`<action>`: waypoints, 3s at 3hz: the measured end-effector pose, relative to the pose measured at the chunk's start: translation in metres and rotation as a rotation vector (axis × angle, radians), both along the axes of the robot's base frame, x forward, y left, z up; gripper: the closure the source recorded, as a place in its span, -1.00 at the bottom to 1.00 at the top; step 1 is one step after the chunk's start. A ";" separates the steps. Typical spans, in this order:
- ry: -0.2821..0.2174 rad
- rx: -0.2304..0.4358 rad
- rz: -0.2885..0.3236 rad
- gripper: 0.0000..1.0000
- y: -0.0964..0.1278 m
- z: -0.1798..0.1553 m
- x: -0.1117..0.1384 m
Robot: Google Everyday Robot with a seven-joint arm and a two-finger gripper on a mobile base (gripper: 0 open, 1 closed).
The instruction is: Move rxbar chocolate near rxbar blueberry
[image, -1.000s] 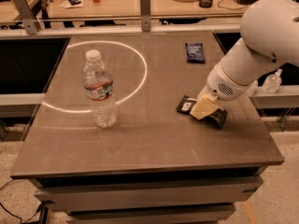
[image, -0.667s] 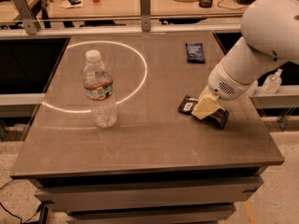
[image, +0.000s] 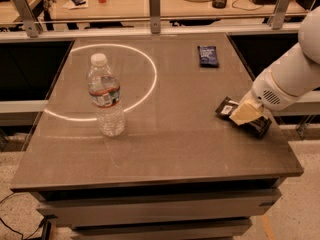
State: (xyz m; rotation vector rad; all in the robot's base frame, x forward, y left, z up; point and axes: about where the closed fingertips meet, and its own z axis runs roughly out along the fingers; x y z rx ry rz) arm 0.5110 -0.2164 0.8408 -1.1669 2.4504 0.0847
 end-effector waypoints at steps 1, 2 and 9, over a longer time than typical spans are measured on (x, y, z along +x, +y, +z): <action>-0.086 0.076 -0.118 1.00 -0.035 0.003 0.002; -0.184 0.191 -0.203 1.00 -0.054 0.012 0.009; -0.364 0.251 -0.254 1.00 -0.054 0.044 0.190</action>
Offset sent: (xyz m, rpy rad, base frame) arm 0.0183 -0.0815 0.0272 0.3395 -0.3079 -0.3097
